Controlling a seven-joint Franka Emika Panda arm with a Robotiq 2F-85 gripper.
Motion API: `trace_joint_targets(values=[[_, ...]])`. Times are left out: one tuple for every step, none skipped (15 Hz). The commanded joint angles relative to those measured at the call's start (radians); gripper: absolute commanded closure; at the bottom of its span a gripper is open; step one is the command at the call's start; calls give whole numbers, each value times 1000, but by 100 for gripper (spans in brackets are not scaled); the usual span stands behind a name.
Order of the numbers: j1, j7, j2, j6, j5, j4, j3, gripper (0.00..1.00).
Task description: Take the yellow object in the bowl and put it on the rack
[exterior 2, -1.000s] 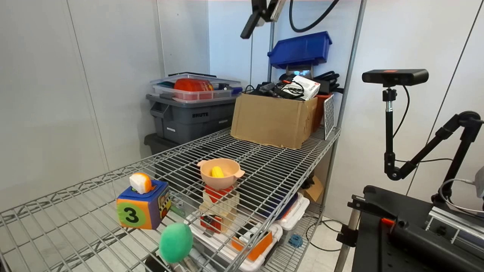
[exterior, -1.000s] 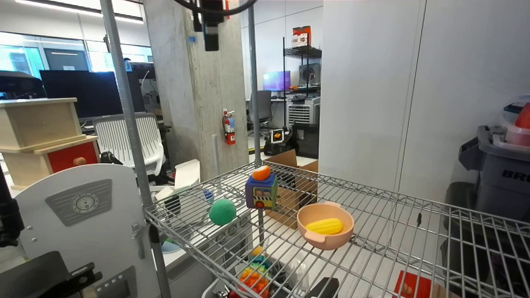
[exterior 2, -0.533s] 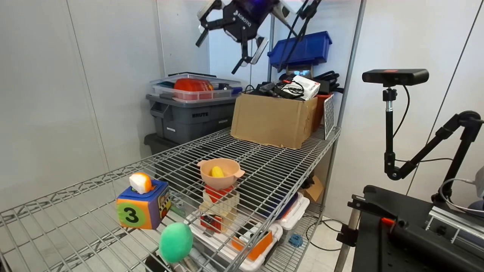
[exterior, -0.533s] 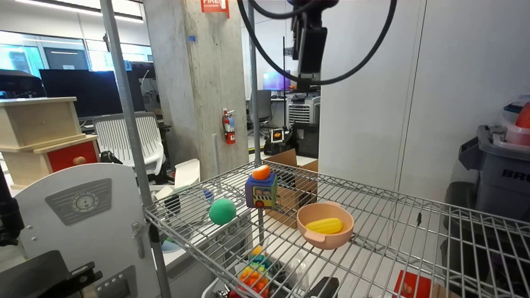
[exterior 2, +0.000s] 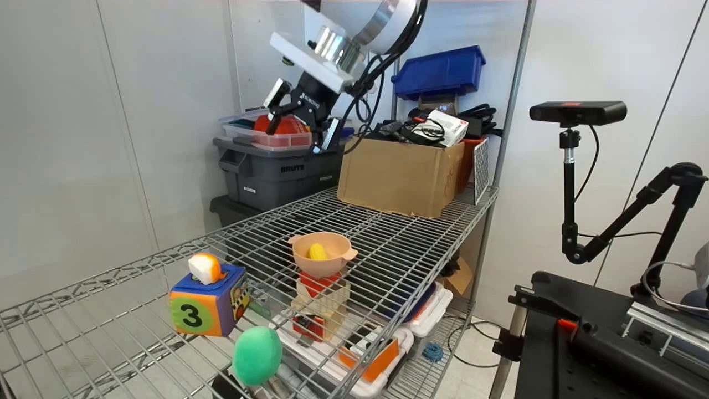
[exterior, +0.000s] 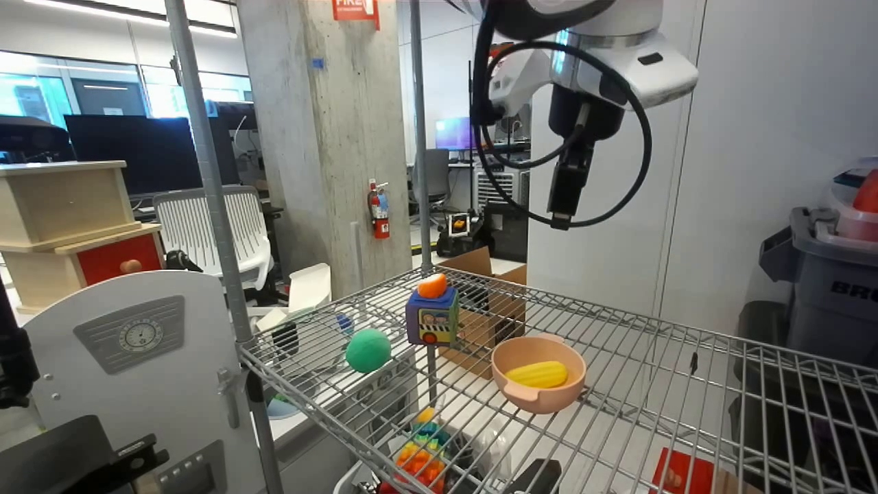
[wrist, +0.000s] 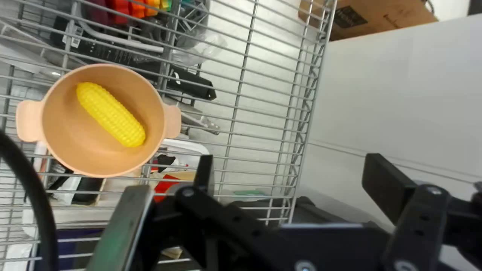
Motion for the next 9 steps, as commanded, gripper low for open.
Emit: trace_joint_targets(values=[[8,226,181,-77,-135,213,-46,0],[5,277,216,-102,-176,241,-50,0],[-2,317,242,-128,-208,265,-47,0],[-9,347,258,-156,-238,274,-46,0],[-13,372,271,-174,-260,282,-45,0],[-18,381,280,-188,-278,276,-40,0],[-21,391,286,-199,-292,272,-36,0],[-22,389,273,-200,-305,238,-35,0],[-23,390,276,-202,-312,229,-32,0]])
